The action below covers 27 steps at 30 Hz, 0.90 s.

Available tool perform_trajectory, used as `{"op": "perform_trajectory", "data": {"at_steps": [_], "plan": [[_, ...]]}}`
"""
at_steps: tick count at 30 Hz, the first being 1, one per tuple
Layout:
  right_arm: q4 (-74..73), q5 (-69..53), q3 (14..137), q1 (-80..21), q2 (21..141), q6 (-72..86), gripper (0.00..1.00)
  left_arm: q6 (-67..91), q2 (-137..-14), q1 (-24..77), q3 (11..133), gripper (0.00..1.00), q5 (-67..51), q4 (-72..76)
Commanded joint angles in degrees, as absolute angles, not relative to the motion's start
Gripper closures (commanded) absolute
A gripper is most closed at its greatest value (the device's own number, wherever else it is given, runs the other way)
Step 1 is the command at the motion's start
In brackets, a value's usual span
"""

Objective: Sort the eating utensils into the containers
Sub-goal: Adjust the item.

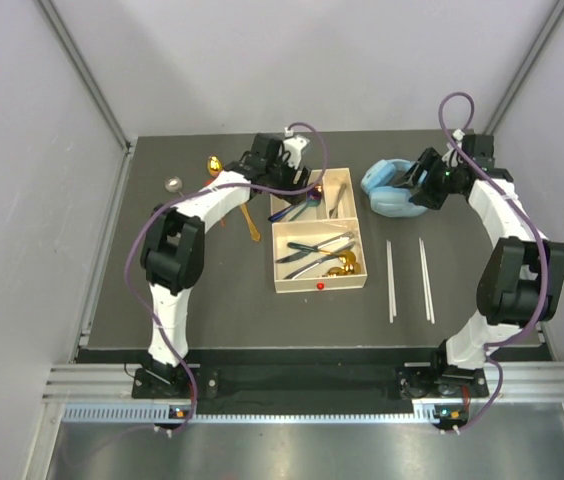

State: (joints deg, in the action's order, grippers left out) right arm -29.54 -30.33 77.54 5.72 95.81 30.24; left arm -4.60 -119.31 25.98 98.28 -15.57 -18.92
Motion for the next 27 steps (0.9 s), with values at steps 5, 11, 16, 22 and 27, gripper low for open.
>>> {"op": "perform_trajectory", "data": {"at_steps": [5, 11, 16, 22, 27], "plan": [[-26.81, -32.34, 74.8, 5.19, 96.15, 30.67, 0.32, -6.77, -121.81, 27.25, 100.02, 0.25, -18.37, -21.0], [-26.63, -32.96, 74.44, 5.45, 96.68, 30.85, 0.32, -7.56, -124.1, 27.86, 102.3, 0.26, -17.23, -23.02], [-26.63, -33.84, 74.18, 6.06, 97.03, 30.67, 0.32, -7.65, -125.07, 28.39, 103.62, 0.47, -14.33, -23.73], [-26.81, -34.36, 74.09, 6.68, 97.38, 30.59, 0.32, -8.7, -125.25, 28.56, 104.41, 0.66, -10.9, -23.91], [-26.54, -34.54, 73.57, 6.77, 97.73, 30.59, 0.32, -9.05, -124.54, 28.56, 104.24, 0.81, -10.11, -23.82]]}}
